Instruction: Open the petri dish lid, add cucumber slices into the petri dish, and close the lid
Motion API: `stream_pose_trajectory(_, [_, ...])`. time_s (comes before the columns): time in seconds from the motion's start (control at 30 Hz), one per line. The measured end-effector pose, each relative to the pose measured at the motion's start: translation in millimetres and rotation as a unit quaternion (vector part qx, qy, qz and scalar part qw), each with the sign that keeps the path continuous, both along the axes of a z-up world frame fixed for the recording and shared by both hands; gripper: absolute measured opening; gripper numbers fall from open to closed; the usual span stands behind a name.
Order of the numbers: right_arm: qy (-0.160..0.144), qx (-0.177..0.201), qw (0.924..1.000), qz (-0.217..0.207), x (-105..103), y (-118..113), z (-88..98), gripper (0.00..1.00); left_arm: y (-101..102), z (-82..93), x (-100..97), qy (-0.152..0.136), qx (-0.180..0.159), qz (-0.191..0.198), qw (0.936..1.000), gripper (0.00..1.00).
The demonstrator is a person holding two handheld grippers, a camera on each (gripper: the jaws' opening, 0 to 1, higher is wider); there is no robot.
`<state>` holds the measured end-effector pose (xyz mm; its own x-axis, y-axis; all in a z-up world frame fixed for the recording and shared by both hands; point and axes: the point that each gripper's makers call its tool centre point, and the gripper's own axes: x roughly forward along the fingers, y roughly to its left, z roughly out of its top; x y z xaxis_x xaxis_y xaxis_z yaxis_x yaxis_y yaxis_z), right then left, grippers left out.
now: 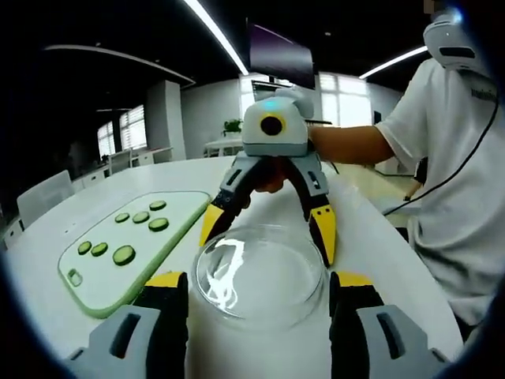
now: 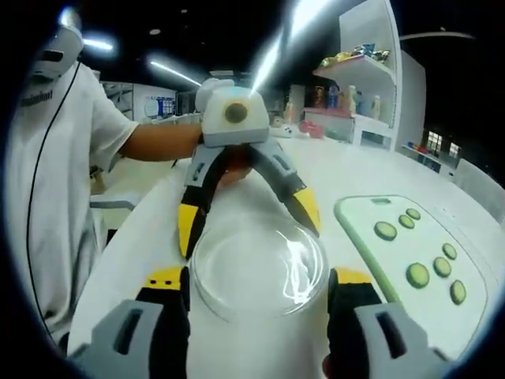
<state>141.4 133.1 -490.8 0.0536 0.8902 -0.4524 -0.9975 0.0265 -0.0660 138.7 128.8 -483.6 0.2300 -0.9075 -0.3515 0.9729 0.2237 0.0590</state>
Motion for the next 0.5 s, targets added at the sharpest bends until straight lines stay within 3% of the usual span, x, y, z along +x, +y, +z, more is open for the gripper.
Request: stream_pose_trajectory(0.5, [-0.004,0.000,1.0000,-0.001,2.7,0.3,-0.6,0.67,-0.4,-1.9,1.4,-0.002,0.004,0.002,1.0000,0.67])
